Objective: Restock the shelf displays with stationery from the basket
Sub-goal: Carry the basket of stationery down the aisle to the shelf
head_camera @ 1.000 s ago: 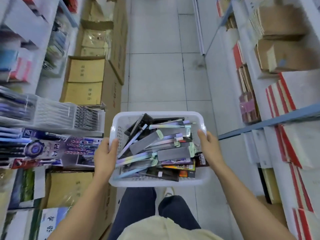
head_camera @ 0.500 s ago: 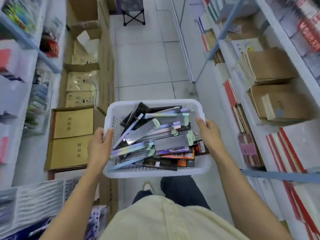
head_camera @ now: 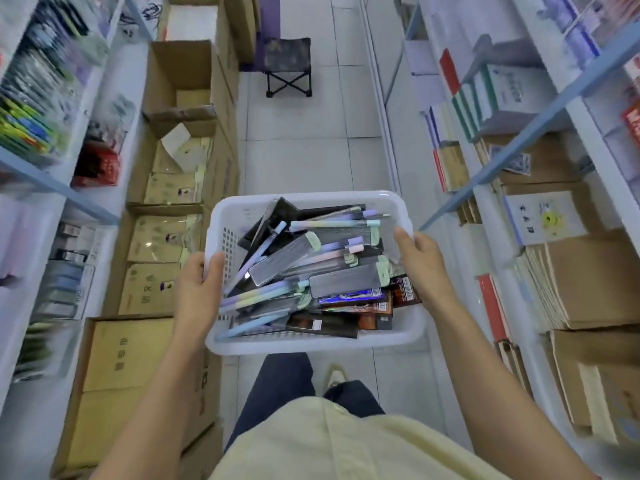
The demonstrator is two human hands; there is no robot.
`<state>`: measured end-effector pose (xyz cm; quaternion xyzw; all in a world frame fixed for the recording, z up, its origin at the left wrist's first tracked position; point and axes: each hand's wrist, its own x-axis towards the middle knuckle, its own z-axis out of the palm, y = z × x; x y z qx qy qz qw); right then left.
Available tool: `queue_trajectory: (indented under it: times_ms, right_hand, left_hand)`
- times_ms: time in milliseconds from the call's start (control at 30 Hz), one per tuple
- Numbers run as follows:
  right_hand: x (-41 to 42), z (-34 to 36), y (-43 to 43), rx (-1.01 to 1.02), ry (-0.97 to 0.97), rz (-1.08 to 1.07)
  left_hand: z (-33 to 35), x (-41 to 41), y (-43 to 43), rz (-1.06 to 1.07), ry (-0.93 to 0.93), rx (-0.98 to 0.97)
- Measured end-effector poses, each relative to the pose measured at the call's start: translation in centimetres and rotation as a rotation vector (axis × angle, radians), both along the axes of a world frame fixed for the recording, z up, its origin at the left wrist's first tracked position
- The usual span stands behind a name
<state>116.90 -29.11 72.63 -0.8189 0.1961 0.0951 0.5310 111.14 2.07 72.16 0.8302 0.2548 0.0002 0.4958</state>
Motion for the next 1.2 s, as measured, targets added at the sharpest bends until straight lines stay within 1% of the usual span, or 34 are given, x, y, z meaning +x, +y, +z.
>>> queue_trajectory:
  times_ms: [133,267,333,533,833,1000,1200]
  right_hand:
    - [9.4,-0.3,2.5,-0.101,0.013,0.016]
    - [18.1,-0.1,4.6,-0.123,-0.036,-0.037]
    - [22.3,0.2,5.3,-0.118,-0.044,-0.054]
    - [36.3,0.2,6.1,-0.107,-0.066,-0.075]
    - [59.7,0.8,6.4,-0.132,-0.042,-0.023]
    - [72.0,0.3,7.4,-0.091,-0.043,-0.015]
    - [85.3,0.3,7.8,-0.080,-0.042,-0.111]
  left_hand:
    - [-0.6,9.7,2.2,0.003,-0.017,0.002]
    - [0.1,19.9,4.4,-0.033,-0.038,0.000]
    - [0.6,24.9,5.2,-0.067,-0.037,0.020]
    - [0.3,39.8,5.8,-0.117,-0.019,-0.010]
    - [0.4,61.6,5.9,-0.049,0.004,0.020]
    - [0.4,74.2,6.9,-0.050,-0.013,0.055]
    - [0.9,89.9,7.4,-0.130,-0.020,0.075]
